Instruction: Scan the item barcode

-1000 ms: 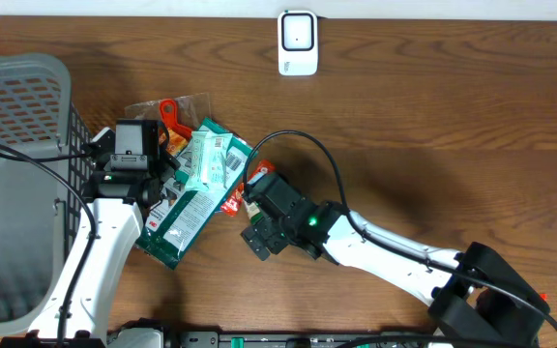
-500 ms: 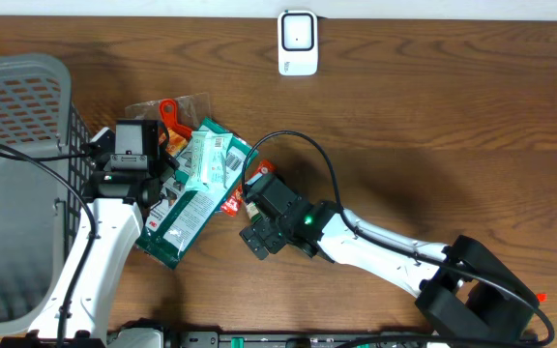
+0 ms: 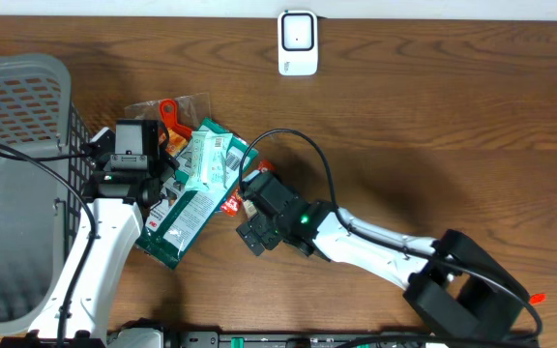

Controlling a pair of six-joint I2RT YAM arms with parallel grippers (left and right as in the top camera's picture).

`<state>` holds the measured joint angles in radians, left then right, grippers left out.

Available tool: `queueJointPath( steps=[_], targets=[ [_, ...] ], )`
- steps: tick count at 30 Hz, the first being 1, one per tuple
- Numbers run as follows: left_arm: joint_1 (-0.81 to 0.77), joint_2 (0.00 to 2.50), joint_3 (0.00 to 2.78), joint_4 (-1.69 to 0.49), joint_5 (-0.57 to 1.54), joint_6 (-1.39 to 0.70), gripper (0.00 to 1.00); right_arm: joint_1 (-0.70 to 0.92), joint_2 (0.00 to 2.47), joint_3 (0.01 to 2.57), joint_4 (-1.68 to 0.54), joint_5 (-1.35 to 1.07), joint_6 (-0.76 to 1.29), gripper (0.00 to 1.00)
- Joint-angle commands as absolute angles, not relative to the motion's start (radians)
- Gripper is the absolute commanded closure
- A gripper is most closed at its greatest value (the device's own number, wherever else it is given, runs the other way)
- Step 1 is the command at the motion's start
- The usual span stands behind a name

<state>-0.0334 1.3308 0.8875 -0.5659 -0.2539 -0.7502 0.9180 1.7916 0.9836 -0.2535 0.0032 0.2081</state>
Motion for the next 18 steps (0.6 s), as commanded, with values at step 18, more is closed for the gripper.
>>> queueJointPath(
  steps=[18],
  targets=[
    [-0.027,1.339,0.881,-0.569,-0.302,-0.733,0.11,0.888,1.832,1.018,-0.224,0.073,0.177,0.09]
  ],
)
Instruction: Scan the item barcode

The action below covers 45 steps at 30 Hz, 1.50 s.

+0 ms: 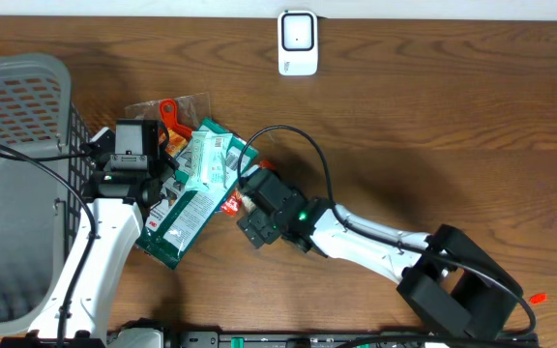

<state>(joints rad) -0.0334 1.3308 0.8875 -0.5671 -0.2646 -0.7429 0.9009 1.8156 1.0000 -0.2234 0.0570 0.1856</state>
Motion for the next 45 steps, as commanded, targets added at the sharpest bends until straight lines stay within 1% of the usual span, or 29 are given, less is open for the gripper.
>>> queueJointPath(
  steps=[1,4,5,7,12,19,20,22,26,32,38,42,45],
  targets=[
    [-0.027,1.339,0.881,-0.570,-0.309,-0.733,0.11,0.887,1.833,1.018,-0.224,0.070,0.177,0.11],
    [-0.027,1.339,0.881,-0.577,-0.327,-0.733,0.11,0.882,1.833,1.018,-0.227,0.062,0.178,0.16],
    [-0.027,1.339,0.881,-0.578,-0.330,-0.733,0.11,0.882,1.833,1.018,-0.229,0.061,0.178,0.20],
    [-0.027,1.339,0.881,-0.578,-0.330,-0.733,0.11,0.882,1.833,1.018,-0.232,0.054,0.178,0.22],
    [-0.027,1.339,0.881,-0.578,-0.330,-0.734,0.11,0.882,1.833,1.018,-0.238,0.039,0.177,0.25],
    [-0.027,1.339,0.881,-0.578,-0.330,-0.734,0.11,0.882,1.832,1.018,-0.243,0.017,0.160,0.26],
    [-0.027,1.339,0.881,-0.578,-0.330,-0.734,0.11,0.882,1.833,1.018,-0.245,0.017,0.160,0.24],
    [-0.027,1.339,0.881,-0.578,-0.330,-0.734,0.11,0.882,1.833,1.018,-0.252,0.017,0.159,0.16],
    [-0.027,1.339,0.881,-0.578,-0.330,-0.735,0.11,0.882,1.832,1.018,-0.266,0.013,0.154,0.08],
    [-0.027,1.339,0.881,-0.580,-0.329,-0.738,0.11,0.868,1.832,1.042,-0.324,-0.093,0.050,0.09],
    [-0.027,1.339,0.881,-0.598,-0.329,-0.783,0.11,0.835,1.832,1.084,-0.494,-0.132,-0.138,0.11],
    [-0.028,1.339,0.881,-0.597,-0.326,-0.810,0.11,0.804,1.832,1.092,-0.511,-0.157,-0.174,0.08],
    [-0.028,1.339,0.881,-0.597,-0.326,-0.810,0.11,0.788,1.832,1.105,-0.502,-0.204,-0.182,0.02]
  ],
)
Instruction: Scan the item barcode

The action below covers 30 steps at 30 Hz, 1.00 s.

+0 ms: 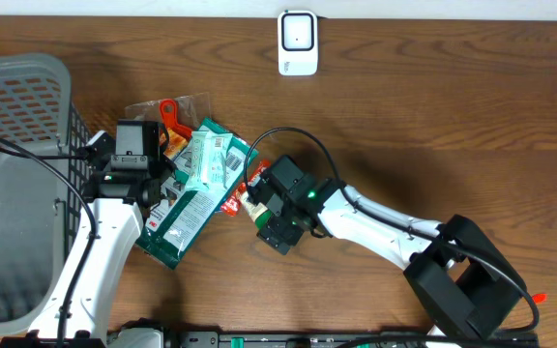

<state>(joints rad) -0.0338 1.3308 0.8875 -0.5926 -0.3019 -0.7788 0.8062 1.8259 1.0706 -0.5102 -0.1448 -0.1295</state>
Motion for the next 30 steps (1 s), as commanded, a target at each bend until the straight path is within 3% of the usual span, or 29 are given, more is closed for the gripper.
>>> queueJointPath(
  steps=[1,30],
  targets=[
    [-0.027,1.339,0.881,-0.597,-0.326,-0.809,0.11,0.788,1.833,1.108,-0.499,-0.202,-0.182,0.01],
    [-0.027,1.339,0.881,-0.597,-0.327,-0.809,0.11,0.813,1.900,1.138,-0.416,-0.200,-0.180,0.01]
  ],
)
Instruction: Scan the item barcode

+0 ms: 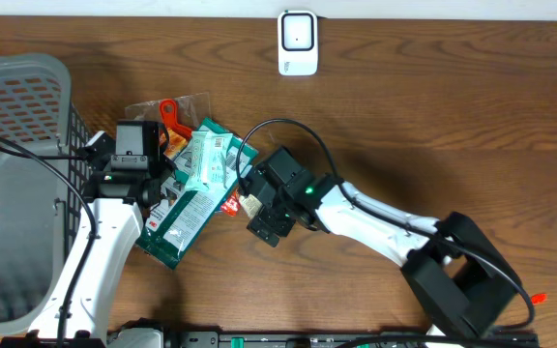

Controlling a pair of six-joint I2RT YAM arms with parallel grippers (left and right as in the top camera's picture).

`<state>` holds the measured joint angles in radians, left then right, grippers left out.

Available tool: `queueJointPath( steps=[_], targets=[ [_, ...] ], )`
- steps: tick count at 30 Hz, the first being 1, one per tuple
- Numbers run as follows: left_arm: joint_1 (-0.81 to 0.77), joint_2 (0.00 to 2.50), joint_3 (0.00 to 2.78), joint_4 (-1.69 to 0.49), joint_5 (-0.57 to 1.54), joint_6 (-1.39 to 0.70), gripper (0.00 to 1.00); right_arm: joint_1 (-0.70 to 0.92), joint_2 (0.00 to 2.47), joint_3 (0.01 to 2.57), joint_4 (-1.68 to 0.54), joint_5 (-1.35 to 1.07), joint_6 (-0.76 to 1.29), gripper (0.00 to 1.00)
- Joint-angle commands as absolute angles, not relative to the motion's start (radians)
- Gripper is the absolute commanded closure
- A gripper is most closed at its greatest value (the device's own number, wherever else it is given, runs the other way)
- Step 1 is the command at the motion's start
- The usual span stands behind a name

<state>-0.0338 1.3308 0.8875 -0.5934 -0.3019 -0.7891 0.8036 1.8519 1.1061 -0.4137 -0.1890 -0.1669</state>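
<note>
A heap of packets lies left of centre: a long dark green packet (184,215), a mint green packet (209,160) with white labels across it, and a red-edged packet (230,202) under their right side. My right gripper (247,200) is at the heap's right edge, against the red-edged packet; its fingers are hidden under the wrist. My left gripper (165,170) sits over the left side of the heap, its fingers covered by its own camera block. The white scanner (298,43) stands at the far edge.
A grey mesh basket (17,106) fills the left side of the table. A red plastic piece in a clear bag (170,109) pokes out behind the heap. Black cables loop over both arms.
My right gripper has shifted a little left and towards the far edge, closer against the heap's right side. The left arm and the packets look unchanged.
At first my right gripper was below and right of the heap, near its lower right corner. It then edged left. Later it stood higher, turned towards the red-edged packet, and now it presses in closer. The left arm stayed over the heap throughout.
</note>
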Motion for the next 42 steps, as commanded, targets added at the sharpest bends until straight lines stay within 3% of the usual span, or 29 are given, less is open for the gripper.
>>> queueJointPath(
  steps=[1,15,25,32,37,42],
  targets=[
    [-0.027,1.339,0.881,-0.597,-0.327,-0.809,0.11,0.813,1.914,1.152,-0.423,-0.200,-0.180,0.01],
    [-0.027,1.339,0.881,-0.597,-0.353,-0.809,0.11,0.813,2.003,1.295,-0.554,-0.200,-0.181,0.07],
    [-0.027,1.339,0.881,-0.598,-0.352,-0.809,0.11,0.813,2.003,1.295,-0.645,-0.180,-0.158,0.01],
    [-0.027,1.339,0.881,-0.601,-0.352,-0.809,0.11,0.813,2.003,1.295,-0.639,-0.022,-0.022,0.01],
    [-0.027,1.339,0.881,-0.601,-0.353,-0.809,0.11,0.813,2.003,1.295,-0.638,-0.016,-0.015,0.03],
    [-0.027,1.339,0.881,-0.601,-0.353,-0.809,0.11,0.813,2.003,1.295,-0.636,-0.016,-0.015,0.12]
  ],
)
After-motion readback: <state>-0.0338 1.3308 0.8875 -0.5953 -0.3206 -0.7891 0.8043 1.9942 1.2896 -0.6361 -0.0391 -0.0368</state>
